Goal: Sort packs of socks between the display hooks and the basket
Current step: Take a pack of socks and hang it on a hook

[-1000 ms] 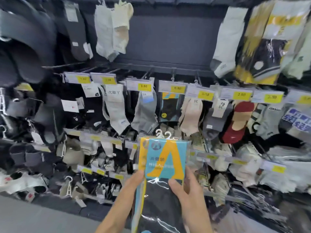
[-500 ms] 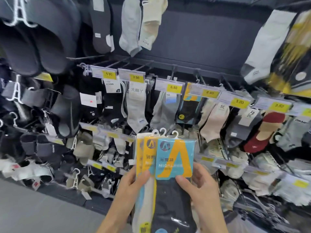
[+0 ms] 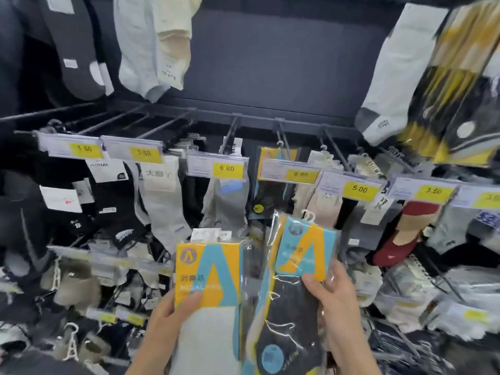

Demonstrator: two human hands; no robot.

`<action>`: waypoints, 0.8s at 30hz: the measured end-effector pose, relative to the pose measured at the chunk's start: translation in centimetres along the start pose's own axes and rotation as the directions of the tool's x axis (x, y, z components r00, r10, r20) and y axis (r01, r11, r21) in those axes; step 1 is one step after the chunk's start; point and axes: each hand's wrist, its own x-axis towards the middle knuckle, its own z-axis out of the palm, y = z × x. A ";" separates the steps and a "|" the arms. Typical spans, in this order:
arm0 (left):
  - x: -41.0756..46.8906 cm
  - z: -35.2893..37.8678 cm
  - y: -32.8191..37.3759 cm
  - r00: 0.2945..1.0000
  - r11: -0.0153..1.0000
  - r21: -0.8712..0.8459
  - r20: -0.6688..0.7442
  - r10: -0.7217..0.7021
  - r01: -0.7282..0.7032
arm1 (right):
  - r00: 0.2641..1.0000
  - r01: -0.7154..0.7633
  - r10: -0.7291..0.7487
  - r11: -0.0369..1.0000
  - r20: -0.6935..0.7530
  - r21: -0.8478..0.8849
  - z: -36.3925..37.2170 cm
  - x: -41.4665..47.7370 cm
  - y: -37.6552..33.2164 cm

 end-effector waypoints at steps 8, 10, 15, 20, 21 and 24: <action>4.4 -0.4 1.3 0.999 1.000 0.025 0.040 0.018 -0.019 | 0.986 0.164 -0.153 0.942 0.058 -0.292 1.1 13.0 -0.8; 4.8 0.3 1.0 0.999 0.997 0.071 0.049 0.017 -0.020 | 0.985 0.166 -0.173 0.926 0.012 -0.338 2.6 15.0 -0.8; 5.2 2.3 0.4 0.990 0.994 0.083 0.112 -0.084 0.075 | 0.995 0.085 -0.095 0.922 -0.008 -0.377 5.1 18.8 0.1; 6.6 3.2 0.9 0.978 0.992 0.073 0.177 -0.112 0.101 | 1.000 -0.006 0.007 0.919 0.002 -0.394 5.6 21.1 1.3; 7.0 3.6 1.2 0.971 0.993 0.072 0.213 -0.107 0.094 | 0.995 -0.073 0.091 0.924 0.030 -0.374 5.1 21.0 1.4; 8.1 4.6 2.1 0.980 0.996 0.089 0.198 -0.037 0.020 | 0.985 -0.106 0.144 0.936 0.091 -0.337 4.8 20.2 0.5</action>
